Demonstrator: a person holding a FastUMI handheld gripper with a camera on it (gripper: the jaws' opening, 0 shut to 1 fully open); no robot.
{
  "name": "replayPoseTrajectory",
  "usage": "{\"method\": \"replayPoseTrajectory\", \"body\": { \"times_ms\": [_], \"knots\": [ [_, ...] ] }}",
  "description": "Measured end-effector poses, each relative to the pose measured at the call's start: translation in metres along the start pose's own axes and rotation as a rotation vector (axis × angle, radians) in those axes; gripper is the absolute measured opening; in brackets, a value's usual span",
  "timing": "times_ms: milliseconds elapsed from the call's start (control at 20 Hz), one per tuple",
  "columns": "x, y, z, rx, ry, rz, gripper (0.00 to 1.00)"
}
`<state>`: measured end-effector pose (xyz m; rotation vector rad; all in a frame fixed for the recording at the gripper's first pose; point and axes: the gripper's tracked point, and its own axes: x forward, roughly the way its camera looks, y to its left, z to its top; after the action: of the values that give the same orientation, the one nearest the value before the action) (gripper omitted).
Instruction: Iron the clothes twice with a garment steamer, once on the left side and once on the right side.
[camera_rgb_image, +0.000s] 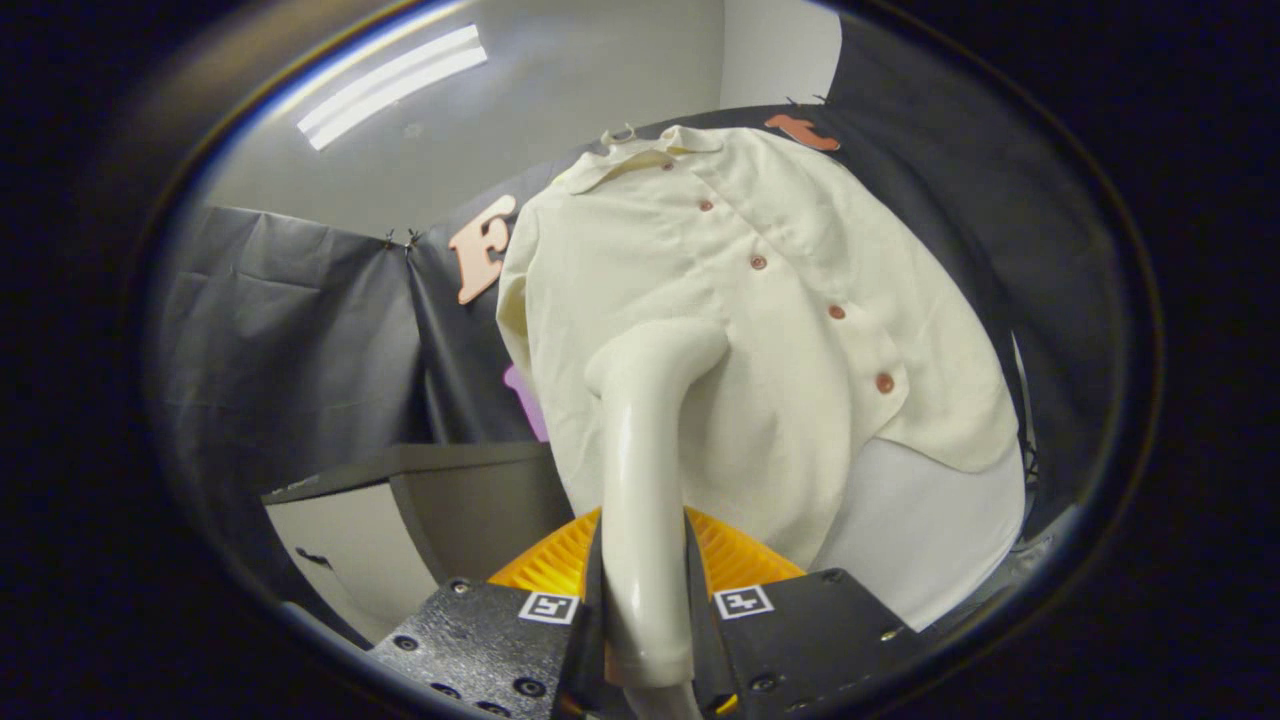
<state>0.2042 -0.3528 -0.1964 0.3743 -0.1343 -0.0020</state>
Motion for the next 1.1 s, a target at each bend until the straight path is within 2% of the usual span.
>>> {"method": "replayPoseTrajectory", "body": {
  "times_ms": [300, 650, 950, 1100],
  "knots": [
    [-0.025, -0.011, -0.050, -0.018, 0.076, -0.007, 0.35],
    [-0.049, -0.026, -0.085, 0.036, 0.142, -0.028, 0.35],
    [-0.067, -0.036, -0.098, 0.051, 0.176, -0.043, 0.35],
    [-0.078, -0.037, -0.080, 0.066, 0.146, -0.054, 0.35]
  ]
}}
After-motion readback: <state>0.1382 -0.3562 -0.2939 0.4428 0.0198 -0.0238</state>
